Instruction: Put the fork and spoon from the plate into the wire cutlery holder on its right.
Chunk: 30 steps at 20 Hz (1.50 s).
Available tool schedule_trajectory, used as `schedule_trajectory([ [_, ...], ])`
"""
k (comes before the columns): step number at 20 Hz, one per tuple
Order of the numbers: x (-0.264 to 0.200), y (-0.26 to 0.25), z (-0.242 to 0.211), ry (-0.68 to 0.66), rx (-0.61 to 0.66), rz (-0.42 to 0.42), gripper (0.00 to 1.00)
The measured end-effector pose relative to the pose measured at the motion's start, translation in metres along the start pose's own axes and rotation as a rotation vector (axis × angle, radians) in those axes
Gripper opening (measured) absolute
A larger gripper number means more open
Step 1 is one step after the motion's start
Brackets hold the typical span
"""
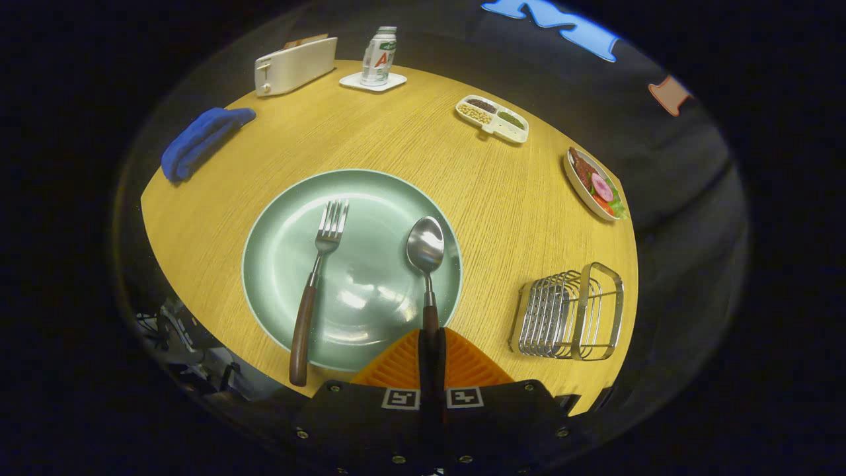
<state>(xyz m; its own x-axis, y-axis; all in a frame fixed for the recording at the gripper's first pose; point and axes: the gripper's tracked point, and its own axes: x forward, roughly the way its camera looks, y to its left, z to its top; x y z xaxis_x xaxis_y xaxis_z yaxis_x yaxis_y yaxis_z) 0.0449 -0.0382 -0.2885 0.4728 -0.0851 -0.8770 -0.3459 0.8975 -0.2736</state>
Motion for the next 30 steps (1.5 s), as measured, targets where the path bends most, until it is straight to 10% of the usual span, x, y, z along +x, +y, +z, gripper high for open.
schedule_trajectory([
  [8,-0.051,-0.036,-0.013,0.091,-0.058,0.11,0.01],
  [18,-0.111,-0.124,-0.027,0.14,-0.074,0.045,0.01],
  [30,-0.086,-0.164,-0.056,0.341,-0.04,0.071,0.01],
])
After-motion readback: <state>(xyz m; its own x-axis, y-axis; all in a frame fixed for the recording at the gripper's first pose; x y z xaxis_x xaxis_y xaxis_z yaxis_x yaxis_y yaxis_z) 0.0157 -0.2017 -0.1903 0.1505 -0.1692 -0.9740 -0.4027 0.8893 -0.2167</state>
